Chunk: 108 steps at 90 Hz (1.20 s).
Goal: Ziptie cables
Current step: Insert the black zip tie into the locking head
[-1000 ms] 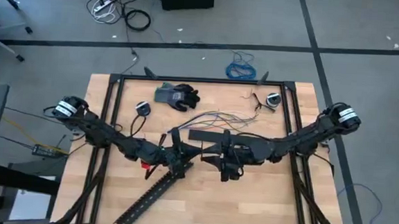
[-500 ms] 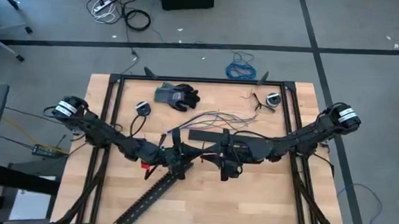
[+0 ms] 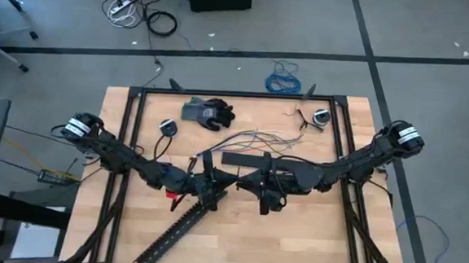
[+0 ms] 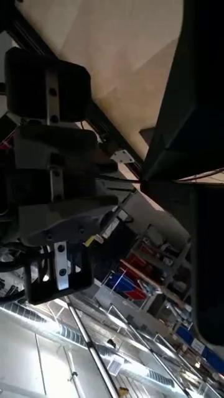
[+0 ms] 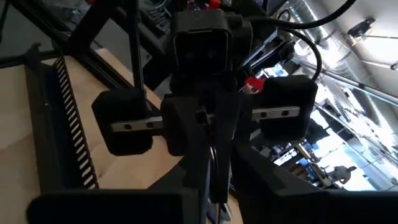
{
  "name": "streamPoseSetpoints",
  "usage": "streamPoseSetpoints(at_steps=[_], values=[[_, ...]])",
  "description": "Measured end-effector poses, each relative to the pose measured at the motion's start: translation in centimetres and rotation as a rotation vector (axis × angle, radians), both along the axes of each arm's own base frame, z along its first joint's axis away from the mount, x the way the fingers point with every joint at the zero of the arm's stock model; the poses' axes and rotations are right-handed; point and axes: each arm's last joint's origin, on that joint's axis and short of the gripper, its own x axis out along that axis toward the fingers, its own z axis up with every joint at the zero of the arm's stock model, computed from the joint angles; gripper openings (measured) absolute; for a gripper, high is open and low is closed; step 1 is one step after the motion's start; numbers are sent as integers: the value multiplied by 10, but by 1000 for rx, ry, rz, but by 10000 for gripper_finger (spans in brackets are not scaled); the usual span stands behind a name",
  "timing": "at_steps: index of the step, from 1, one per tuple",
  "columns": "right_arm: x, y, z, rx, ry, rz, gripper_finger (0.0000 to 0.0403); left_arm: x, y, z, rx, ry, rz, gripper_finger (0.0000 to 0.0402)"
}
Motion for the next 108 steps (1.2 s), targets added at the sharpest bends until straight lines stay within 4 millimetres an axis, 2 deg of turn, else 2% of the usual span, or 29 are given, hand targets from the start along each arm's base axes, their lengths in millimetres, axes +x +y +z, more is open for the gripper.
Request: streamPoseSetpoints(at_steps=[26,42,49,64,75,92,108], values=[[1,-3,-2,23,23,-12,54,0,0,0,-1,-1,0,0],[1,-3,-3,19,33,-8,10,0,0,0,-1,0,0,0],[1,-3,-4,23,39,3,5,0,0,0,0,4,0,0],[1,-3,-3,99,32,27,1,0,0,-2,7,17,-10,0],[1,-3,0,226,-1,14,1,0,-1,0,10,13,-17,3],[1,-5,-1,252,0,-69,0,-1,-2,0,-25,-2,32,35],[0,-7,0,201,-3,-139,0,-3,1,2,-261,-73,244,88]])
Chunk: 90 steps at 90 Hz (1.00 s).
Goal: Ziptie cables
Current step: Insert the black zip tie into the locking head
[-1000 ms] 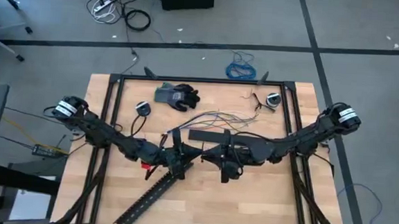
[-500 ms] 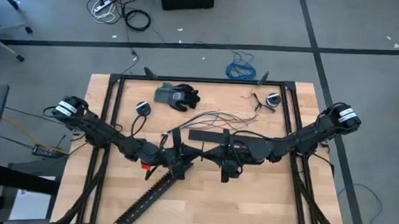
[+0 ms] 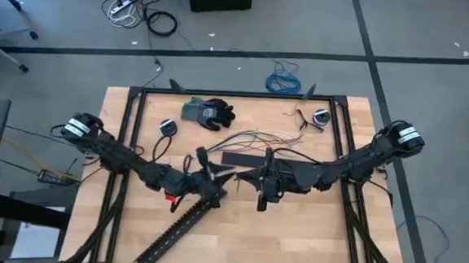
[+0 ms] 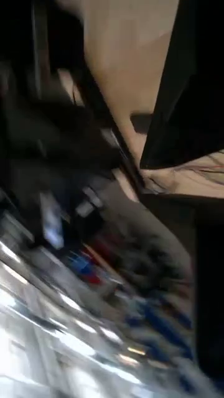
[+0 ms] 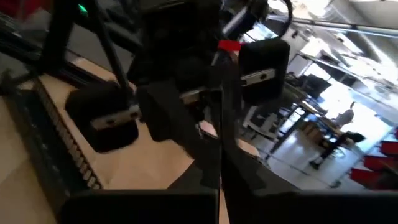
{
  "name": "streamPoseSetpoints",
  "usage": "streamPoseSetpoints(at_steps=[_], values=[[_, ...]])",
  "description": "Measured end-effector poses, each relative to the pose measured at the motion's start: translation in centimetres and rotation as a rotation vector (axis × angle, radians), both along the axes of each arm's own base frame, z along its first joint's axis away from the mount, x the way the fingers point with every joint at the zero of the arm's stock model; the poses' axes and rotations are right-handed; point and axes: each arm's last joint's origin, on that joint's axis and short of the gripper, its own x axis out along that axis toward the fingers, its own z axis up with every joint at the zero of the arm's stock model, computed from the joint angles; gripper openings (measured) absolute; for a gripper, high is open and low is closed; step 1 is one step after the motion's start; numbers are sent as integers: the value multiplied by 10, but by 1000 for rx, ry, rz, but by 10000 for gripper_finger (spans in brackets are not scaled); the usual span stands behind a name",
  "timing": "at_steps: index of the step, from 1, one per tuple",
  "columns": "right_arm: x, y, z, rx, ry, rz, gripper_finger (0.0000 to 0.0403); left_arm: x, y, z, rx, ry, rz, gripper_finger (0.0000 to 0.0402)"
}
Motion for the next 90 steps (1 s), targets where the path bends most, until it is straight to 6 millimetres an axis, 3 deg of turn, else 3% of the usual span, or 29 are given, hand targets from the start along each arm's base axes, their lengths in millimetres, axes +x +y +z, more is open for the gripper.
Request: streamPoseSetpoints(at_steps=[14,38,50,64,75,90], values=[[0,-2,0,-29,6,-30,0,-1,-2,-3,-236,-68,-28,117],[-1,0,2,-133,10,-38,0,-14,10,12,-810,-186,-112,112],[-3,8,3,-231,11,48,0,-14,22,12,-1160,-194,-239,106],[-6,21,3,-300,-12,207,0,-7,29,-2,-1537,-177,-363,99],[-11,31,3,-363,-10,238,0,-4,32,-13,-1696,-174,-338,89],[-17,42,2,-437,-1,247,0,-4,33,-12,-1776,-267,-294,80]])
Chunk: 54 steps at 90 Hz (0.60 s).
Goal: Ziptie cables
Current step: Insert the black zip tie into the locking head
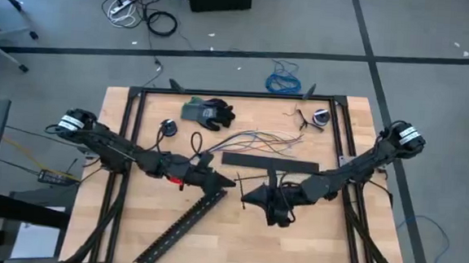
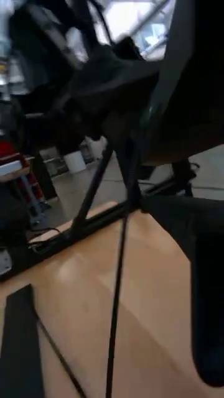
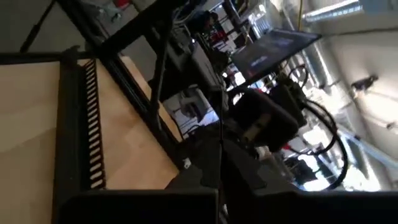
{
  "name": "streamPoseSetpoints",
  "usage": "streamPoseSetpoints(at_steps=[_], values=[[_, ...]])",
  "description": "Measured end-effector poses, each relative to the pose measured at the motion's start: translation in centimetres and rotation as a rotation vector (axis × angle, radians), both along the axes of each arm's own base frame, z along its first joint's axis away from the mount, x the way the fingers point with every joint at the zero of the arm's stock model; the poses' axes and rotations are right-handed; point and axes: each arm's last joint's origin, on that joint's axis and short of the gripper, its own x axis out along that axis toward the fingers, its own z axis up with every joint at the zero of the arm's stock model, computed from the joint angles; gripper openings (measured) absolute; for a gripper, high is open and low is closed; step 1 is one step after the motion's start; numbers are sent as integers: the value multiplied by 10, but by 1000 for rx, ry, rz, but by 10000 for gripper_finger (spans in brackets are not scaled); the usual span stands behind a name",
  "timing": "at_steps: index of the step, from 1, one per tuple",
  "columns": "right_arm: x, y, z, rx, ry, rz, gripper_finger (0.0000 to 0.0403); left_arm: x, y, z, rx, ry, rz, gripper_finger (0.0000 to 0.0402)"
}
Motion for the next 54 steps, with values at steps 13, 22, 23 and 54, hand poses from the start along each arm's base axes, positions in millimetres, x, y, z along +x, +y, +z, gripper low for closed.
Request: streamPoseSetpoints(at_steps=[13,22,23,54], values=[[-2,3,-2,-33,15,-1,0,-1,-1,3,-55,-34,99,78],[-2,2,-4,-101,28,-50,0,0,-3,-1,-121,-20,153,78],[-2,2,-4,-107,31,-57,0,0,-4,-2,-129,-20,160,78],[0,0,-8,-83,65,-96,0,5,-7,-12,-19,-6,203,78]])
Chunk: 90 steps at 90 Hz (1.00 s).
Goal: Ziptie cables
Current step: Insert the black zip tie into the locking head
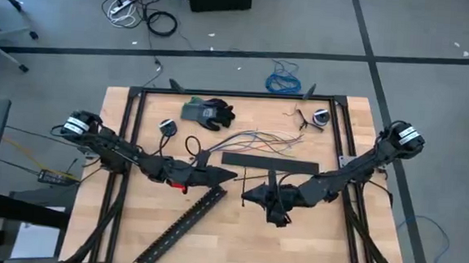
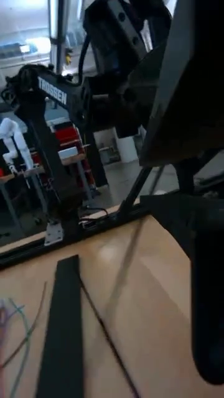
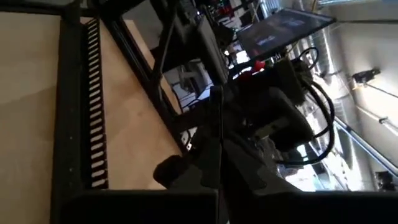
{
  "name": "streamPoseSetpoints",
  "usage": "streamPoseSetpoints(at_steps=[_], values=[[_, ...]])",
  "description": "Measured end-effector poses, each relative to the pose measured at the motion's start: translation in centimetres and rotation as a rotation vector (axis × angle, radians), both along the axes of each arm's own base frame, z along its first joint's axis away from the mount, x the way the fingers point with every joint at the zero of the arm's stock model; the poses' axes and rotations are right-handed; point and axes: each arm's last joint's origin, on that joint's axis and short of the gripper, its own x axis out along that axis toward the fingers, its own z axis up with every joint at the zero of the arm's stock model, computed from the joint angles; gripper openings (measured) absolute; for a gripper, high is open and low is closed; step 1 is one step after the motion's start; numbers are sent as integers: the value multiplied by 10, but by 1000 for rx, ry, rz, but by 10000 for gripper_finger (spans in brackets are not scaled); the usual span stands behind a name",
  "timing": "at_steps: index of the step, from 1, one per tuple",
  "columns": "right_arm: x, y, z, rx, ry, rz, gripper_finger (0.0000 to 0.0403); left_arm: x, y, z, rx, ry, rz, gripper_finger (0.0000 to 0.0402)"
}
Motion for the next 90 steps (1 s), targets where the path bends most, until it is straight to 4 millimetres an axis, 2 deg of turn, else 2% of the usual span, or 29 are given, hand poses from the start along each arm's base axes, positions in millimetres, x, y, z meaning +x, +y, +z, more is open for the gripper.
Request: streamPoseSetpoints(at_steps=[36,48,69,90], values=[[-1,2,0,-3,-5,6,0,0,0,-7,323,111,-30,78],[0,1,0,-1,-6,4,0,0,-2,-6,308,90,-92,78],[0,0,1,4,-7,-1,0,2,1,2,250,7,-63,78],[0,0,1,7,-11,-1,0,2,1,2,248,6,-65,78]])
